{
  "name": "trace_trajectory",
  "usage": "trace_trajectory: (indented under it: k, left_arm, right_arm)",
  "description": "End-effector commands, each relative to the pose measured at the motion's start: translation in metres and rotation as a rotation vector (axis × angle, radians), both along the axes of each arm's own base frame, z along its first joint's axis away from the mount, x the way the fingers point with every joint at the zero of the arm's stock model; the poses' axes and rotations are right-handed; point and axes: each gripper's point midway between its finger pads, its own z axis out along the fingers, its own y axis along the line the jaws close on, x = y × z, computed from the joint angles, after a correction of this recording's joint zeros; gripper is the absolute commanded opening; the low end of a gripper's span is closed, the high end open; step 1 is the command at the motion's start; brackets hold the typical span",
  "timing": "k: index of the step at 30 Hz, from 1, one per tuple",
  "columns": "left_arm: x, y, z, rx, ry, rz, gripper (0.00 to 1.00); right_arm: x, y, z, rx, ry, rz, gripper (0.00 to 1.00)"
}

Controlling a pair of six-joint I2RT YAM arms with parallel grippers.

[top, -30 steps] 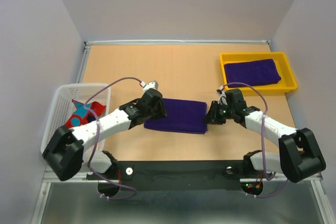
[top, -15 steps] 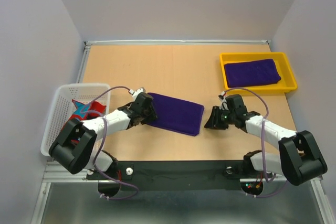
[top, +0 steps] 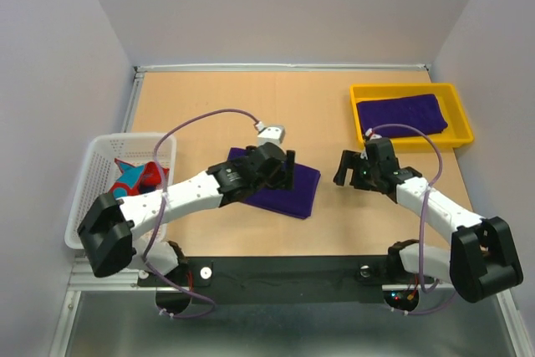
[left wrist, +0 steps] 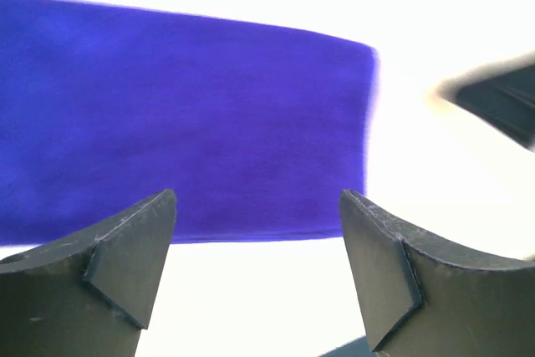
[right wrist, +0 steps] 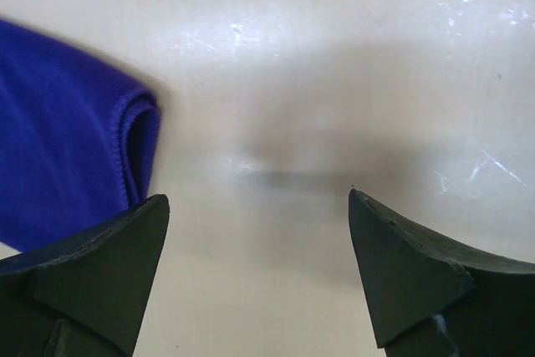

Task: Fold and stack the towels
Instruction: Neatly place the folded towel into the bin

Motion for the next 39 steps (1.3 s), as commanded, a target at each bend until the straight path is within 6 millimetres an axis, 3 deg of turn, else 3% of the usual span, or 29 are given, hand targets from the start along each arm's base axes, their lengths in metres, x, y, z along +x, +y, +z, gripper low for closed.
trace_trajectory:
  k: [1, 3, 4, 5, 6, 7, 13, 24, 31, 34, 39]
  left_arm:
    - [-0.018, -0.043, 0.011, 0.145, -0.094, -0.152, 0.86]
    - [-0.027, -0.059, 0.004, 0.215, -0.094, -0.198, 0.81]
    - [-0.028, -0.065, -0.015, 0.286, -0.084, -0.211, 0.74]
    - [-0.036, -0.082, -0.010, 0.292, -0.104, -0.248, 0.71]
    - [-0.037, -0.086, -0.017, 0.323, -0.103, -0.255, 0.68]
    - [-0.039, -0.091, -0.034, 0.371, -0.087, -0.273, 0.66]
    - [-0.051, -0.121, -0.056, 0.430, -0.081, -0.362, 0.63]
    - [-0.056, -0.117, -0.106, 0.530, -0.013, -0.398, 0.61]
    - [-0.062, -0.098, -0.125, 0.577, 0.045, -0.351, 0.30]
    - [-0.060, -0.093, -0.127, 0.567, 0.057, -0.335, 0.02]
    - [-0.051, -0.093, -0.110, 0.500, 0.034, -0.306, 0.00]
  right_arm:
    - [-0.002, -0.018, -0.001, -0.045, -0.001, -0.090, 0.93]
    - [-0.004, -0.019, -0.003, -0.041, 0.005, -0.095, 0.94]
    - [-0.007, -0.019, -0.005, -0.039, 0.012, -0.101, 0.94]
    - [-0.008, -0.020, -0.006, -0.038, 0.015, -0.105, 0.94]
    - [-0.010, -0.020, -0.007, -0.037, 0.018, -0.107, 0.94]
    - [-0.012, -0.020, -0.008, -0.030, 0.019, -0.110, 0.94]
    - [-0.020, -0.017, -0.009, 0.007, 0.023, -0.114, 0.94]
    - [-0.028, -0.010, -0.012, 0.050, 0.047, -0.097, 0.94]
    - [-0.027, 0.001, -0.007, 0.115, 0.048, -0.084, 0.94]
    - [-0.025, 0.014, 0.000, 0.193, 0.040, -0.068, 0.94]
    - [-0.026, 0.039, 0.008, 0.357, 0.053, -0.050, 0.94]
